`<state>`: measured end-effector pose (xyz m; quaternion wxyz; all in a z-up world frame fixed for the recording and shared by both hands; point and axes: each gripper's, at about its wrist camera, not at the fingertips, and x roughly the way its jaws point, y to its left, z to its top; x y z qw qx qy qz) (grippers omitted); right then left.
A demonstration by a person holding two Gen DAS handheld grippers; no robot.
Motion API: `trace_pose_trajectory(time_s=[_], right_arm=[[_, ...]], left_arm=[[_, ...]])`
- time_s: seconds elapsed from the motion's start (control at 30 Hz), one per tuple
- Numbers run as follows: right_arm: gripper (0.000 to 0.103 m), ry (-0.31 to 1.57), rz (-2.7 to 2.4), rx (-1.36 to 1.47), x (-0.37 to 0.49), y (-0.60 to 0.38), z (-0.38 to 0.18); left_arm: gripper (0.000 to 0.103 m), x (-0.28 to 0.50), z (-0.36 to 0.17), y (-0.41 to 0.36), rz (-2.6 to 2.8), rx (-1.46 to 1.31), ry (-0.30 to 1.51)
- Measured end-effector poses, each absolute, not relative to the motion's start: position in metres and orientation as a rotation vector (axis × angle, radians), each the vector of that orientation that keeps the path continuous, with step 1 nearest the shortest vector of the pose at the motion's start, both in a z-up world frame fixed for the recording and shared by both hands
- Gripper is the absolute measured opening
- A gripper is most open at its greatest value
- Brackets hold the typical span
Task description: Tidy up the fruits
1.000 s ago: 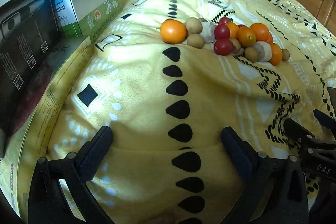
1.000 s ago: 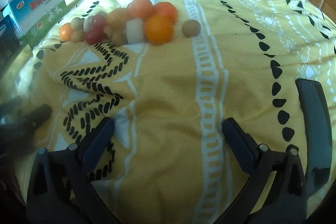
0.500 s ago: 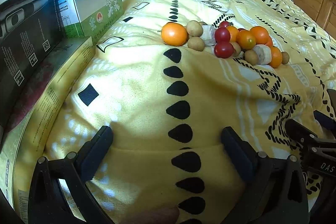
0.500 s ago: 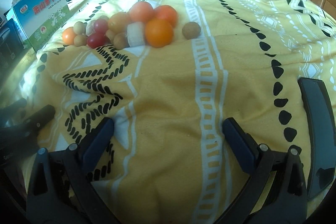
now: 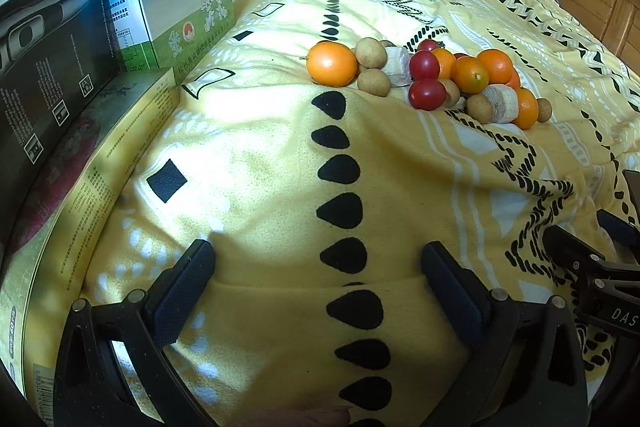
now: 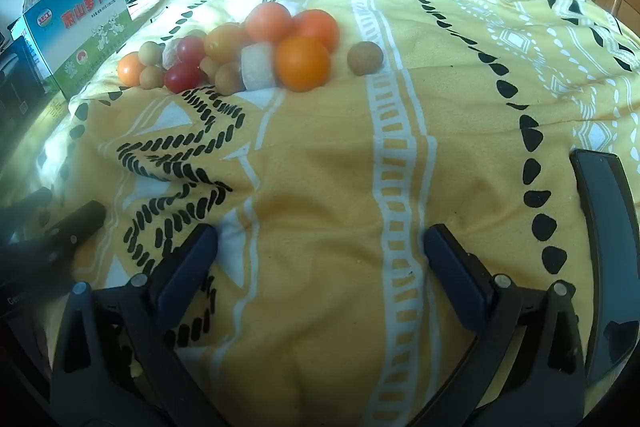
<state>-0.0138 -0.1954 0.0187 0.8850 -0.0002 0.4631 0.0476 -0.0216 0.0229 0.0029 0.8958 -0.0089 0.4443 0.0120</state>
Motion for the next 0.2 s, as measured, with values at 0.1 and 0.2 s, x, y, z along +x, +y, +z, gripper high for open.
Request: trace_pose_trajectory(time_s=[0.1,0.2], right_arm=[[0.103,0.963,0.099,0.0,-0.0139,-0.1956,0.0187],[0.103,0.963,0.099,-0.001,-0.0138,-0.1956,0.0186]], left_arm=[[0.103,-0.0216,0.003,0.023,0.025,-0.018,0.919],[0.103,-0.0216,0.0033,0.0228,0.024,-0.016,0.918]])
